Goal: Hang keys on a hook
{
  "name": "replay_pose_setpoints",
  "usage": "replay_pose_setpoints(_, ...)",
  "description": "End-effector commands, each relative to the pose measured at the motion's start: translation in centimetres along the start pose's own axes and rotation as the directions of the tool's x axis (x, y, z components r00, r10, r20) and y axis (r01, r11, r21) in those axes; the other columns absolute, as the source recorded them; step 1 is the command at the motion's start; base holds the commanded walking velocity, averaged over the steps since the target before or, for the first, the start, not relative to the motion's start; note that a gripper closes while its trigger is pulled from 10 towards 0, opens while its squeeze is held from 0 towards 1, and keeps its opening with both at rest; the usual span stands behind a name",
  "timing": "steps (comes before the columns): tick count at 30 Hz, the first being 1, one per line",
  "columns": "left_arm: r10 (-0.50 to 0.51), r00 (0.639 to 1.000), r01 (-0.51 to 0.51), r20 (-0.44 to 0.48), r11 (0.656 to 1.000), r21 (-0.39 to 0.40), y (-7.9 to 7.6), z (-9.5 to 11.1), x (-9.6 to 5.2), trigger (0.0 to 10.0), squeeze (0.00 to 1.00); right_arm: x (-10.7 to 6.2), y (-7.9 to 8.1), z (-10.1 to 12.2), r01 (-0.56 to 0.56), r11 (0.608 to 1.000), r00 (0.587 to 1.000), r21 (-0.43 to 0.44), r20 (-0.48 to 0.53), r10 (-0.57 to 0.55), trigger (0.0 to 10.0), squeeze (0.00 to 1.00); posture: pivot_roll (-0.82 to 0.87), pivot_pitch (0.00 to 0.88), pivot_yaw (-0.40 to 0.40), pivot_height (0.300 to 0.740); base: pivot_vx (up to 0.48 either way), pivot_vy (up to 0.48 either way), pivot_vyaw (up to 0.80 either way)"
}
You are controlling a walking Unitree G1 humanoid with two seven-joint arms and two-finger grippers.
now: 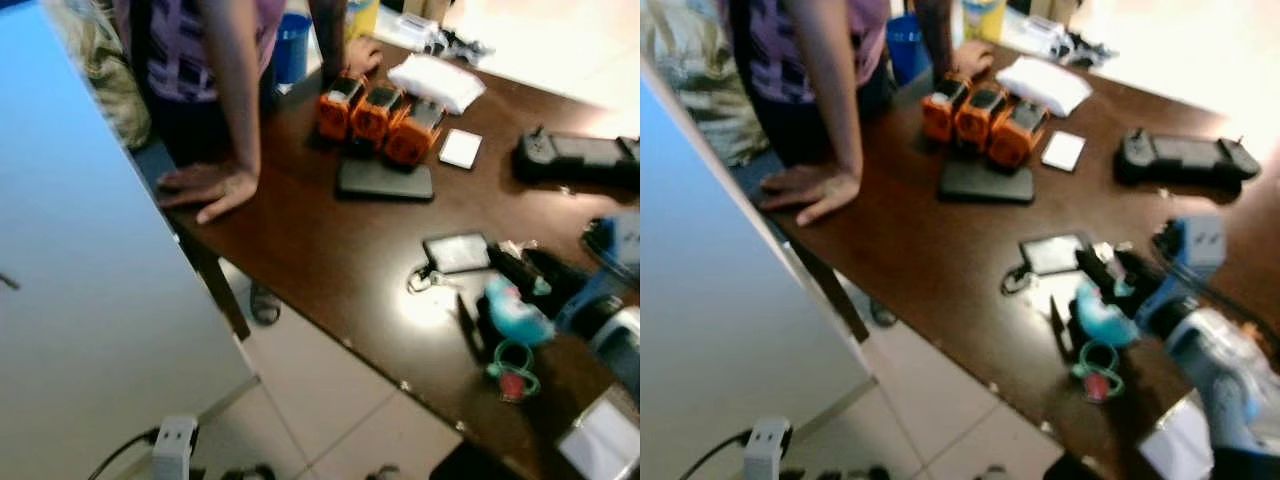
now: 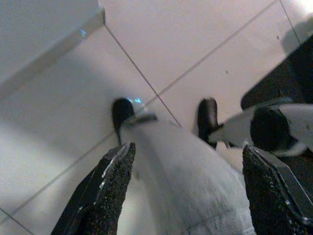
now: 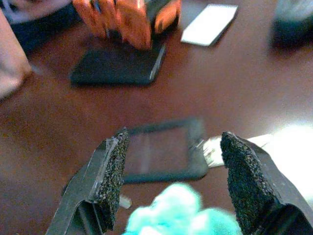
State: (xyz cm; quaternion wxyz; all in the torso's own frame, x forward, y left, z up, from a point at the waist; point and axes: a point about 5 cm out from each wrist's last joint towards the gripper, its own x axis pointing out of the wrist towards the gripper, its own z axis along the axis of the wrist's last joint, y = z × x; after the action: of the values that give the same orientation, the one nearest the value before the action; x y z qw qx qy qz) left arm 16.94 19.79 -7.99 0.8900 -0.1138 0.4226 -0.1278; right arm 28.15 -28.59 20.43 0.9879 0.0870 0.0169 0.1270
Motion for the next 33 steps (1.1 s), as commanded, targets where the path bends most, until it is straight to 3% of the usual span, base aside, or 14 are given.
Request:
replay_pose_setpoints(1,0.022,0.999,-0.022,-0.046,1.000,-0.012,0.5,-1.4,-0.7,10.0,0.00,-0.3,0.7,0.7,-0.048,0.999,0.999,0.011,0.005,0.048,10.0,0.00,-0.09,0.108,0.095,0.740,0.000,0.000,0.00)
replay_pose_setpoints(6,0.018,0.999,-0.019,-0.048,1.000,-0.010,0.5,-1.4,-0.6,10.0,0.00,-1.0,1.6,1.9,-0.118,0.991,0.993,-0.054,-0.033,0.117,10.0,0.00,-0.09,0.108,0.091,0.740,0.000,0.000,0.00)
replay_pose_setpoints(12,0.010,0.999,-0.010,-0.049,1.000,-0.011,0.3,-1.5,-0.6,10.0,0.00,-1.4,2.5,-0.4,-0.142,0.989,0.972,-0.033,-0.191,0.133,10.0,0.00,-0.09,0.106,0.083,0.740,0.000,0.000,0.00)
replay_pose_setpoints(15,0.007,0.999,-0.008,-0.046,1.000,-0.015,0.3,-1.5,-0.6,10.0,0.00,-1.6,1.4,-2.4,-0.033,0.999,0.963,-0.028,-0.267,0.024,10.0,0.00,-0.09,0.103,0.072,0.740,0.000,0.000,0.00)
replay_pose_setpoints(16,0.007,0.999,-0.008,-0.046,1.000,-0.015,0.3,-1.5,-0.6,10.0,0.00,-1.6,1.4,-2.4,-0.033,0.999,0.963,-0.028,-0.267,0.024,10.0,0.00,-0.09,0.103,0.072,0.740,0.000,0.000,0.00)
replay_pose_setpoints(18,0.005,0.999,-0.006,-0.050,1.000,-0.015,0.3,-1.6,-0.6,10.0,0.00,-1.5,-0.3,-3.0,0.133,0.991,0.953,-0.031,-0.269,-0.137,10.0,0.00,-0.09,0.101,0.075,0.740,0.000,0.000,0.00)
replay_pose_setpoints(21,0.003,0.999,-0.004,-0.052,1.000,-0.015,0.3,-1.7,-0.6,10.0,0.00,-1.5,-1.2,-2.8,0.218,0.976,0.942,-0.029,-0.254,-0.218,10.0,0.00,-0.09,0.099,0.076,0.740,0.000,0.000,0.00)
replay_pose_setpoints(25,0.002,0.999,-0.003,-0.052,1.000,-0.014,0.3,-1.7,-0.6,10.0,0.00,-1.5,-1.4,-2.8,0.237,0.971,0.938,-0.031,-0.254,-0.237,10.0,0.00,-0.10,0.099,0.076,0.740,0.000,0.000,0.00)
replay_pose_setpoints(33,-0.004,0.999,0.004,-0.045,1.000,-0.008,0.2,-1.5,-0.6,10.0,0.00,-0.5,-0.1,-7.0,0.235,0.972,0.911,0.001,-0.348,-0.220,10.0,0.00,-0.09,0.106,0.082,0.740,0.000,0.000,0.00)
